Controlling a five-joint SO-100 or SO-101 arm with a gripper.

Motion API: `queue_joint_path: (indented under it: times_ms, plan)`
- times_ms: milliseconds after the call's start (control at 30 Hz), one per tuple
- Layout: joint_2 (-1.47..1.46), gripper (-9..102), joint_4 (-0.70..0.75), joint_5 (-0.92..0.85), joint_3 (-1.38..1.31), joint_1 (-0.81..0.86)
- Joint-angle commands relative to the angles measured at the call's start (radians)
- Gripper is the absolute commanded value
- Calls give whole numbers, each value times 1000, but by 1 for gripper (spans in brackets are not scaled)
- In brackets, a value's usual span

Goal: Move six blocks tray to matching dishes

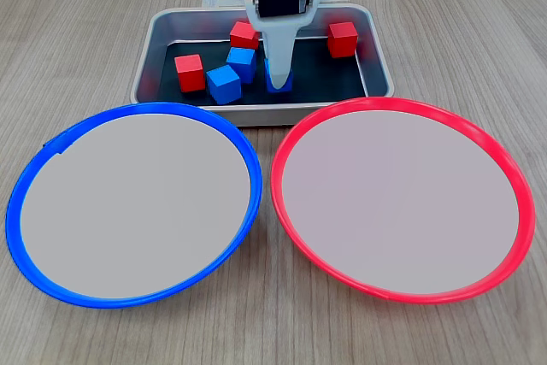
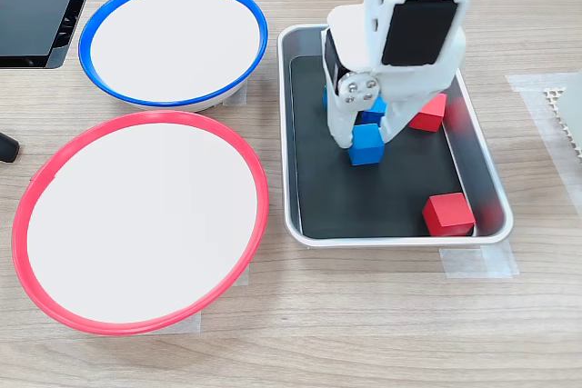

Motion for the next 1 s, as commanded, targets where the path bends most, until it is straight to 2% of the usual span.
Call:
queue_joint_path:
  times_ms: [0,100,200,400,500,567,633,700,833,867,900,967]
  plan:
    - [72,0,120,-69,-58,5]
    - [123,0,268,-172,-224,51]
    - [91,0,270,-252,-400,137]
    - [-135,0,-34,-476,-572,285]
    - [-270,0,-258,-580,-577,296]
    - [-347,8,-365,-646,-594,273]
    - [-371,13,-393,-686,-597,262]
    - [-379,21,-390,-747,-584,249]
    - [-318,17,-255,-847,-572,230]
    - [-285,12,-204,-881,-568,227]
    - [-247,0,-149,-910,-563,222]
    - [-155,0,-20,-982,-548,216]
